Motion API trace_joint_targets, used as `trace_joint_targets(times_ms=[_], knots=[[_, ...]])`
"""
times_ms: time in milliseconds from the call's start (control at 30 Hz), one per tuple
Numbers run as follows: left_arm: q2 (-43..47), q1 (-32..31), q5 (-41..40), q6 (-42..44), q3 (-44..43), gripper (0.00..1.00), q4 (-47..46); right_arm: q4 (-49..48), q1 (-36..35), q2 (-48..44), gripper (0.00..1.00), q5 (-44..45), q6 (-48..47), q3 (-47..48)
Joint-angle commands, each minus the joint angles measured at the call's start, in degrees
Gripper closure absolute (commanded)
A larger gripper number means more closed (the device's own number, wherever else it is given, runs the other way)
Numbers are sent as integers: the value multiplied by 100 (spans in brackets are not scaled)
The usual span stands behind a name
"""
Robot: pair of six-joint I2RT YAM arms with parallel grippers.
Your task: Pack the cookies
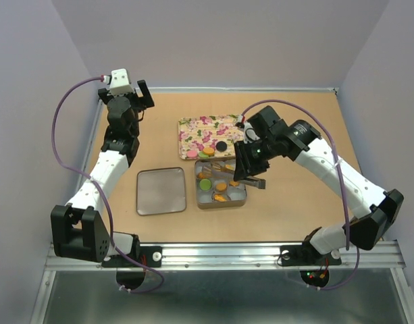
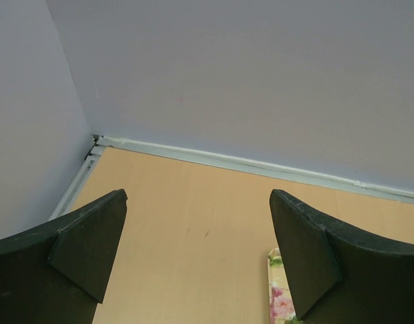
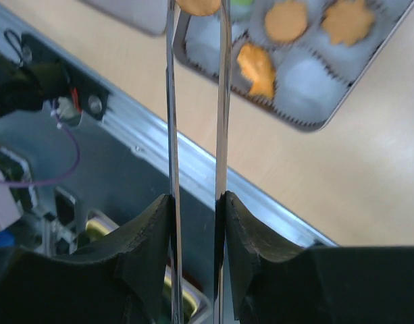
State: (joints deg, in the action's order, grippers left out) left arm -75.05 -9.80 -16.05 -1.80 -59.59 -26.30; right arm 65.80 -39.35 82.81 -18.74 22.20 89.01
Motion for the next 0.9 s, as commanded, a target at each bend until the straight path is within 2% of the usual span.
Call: trace_joint_targets(times_ms=[0,400,667,767,867], knots=[[166,-92,-38,119,-26,1,-208,-304,7,-343,60,-929,144,-542],[175,-154,-161,154,-26,1,-208,-665,-538,-459,60,-1325,400,-1509],[210,-162,-196,154,-17,1,-208,-744,-679,-283,61,-755,443,-1431],[201,-162,-196,154,-17,1,-208,-727,-670,-256,62,-62,557,-1317],[201,-171,-196,154,-17,1,-208,-735,-679,-230,63,160,636,-1255]])
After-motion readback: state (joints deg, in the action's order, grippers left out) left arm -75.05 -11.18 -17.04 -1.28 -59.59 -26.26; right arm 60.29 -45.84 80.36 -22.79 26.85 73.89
